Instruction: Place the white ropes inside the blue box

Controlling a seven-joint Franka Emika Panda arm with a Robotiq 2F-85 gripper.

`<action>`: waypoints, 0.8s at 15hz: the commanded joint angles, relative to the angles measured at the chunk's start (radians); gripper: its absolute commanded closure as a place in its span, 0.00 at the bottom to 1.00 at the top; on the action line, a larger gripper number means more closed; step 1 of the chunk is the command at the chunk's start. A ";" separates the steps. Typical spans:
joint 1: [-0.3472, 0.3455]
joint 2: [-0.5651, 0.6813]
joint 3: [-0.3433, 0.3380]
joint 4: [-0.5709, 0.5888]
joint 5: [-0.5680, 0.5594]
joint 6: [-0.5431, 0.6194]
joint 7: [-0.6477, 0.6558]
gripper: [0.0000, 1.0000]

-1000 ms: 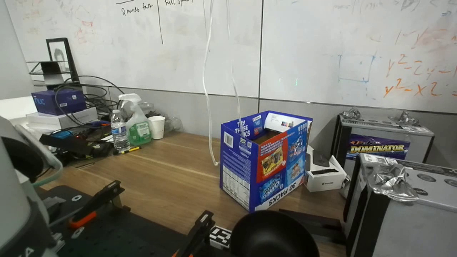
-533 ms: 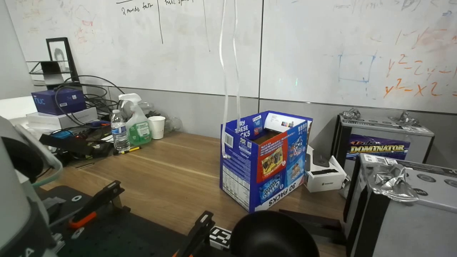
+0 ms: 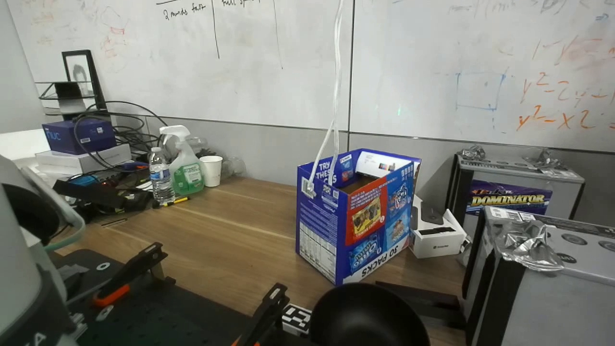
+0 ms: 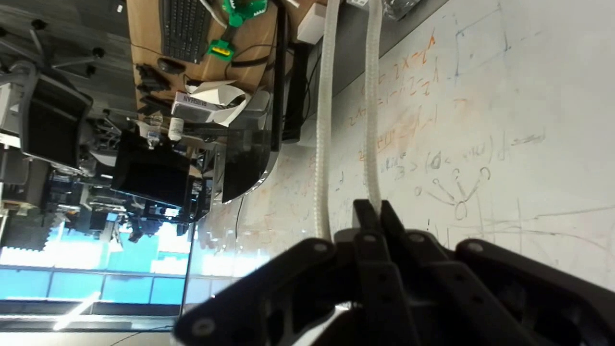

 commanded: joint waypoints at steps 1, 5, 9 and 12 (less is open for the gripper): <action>0.112 0.166 -0.062 0.187 -0.119 -0.140 0.022 0.99; 0.233 0.257 -0.145 0.303 -0.186 -0.220 0.005 0.99; 0.320 0.305 -0.222 0.366 -0.203 -0.249 -0.003 0.99; 0.356 0.327 -0.270 0.387 -0.197 -0.245 -0.009 0.99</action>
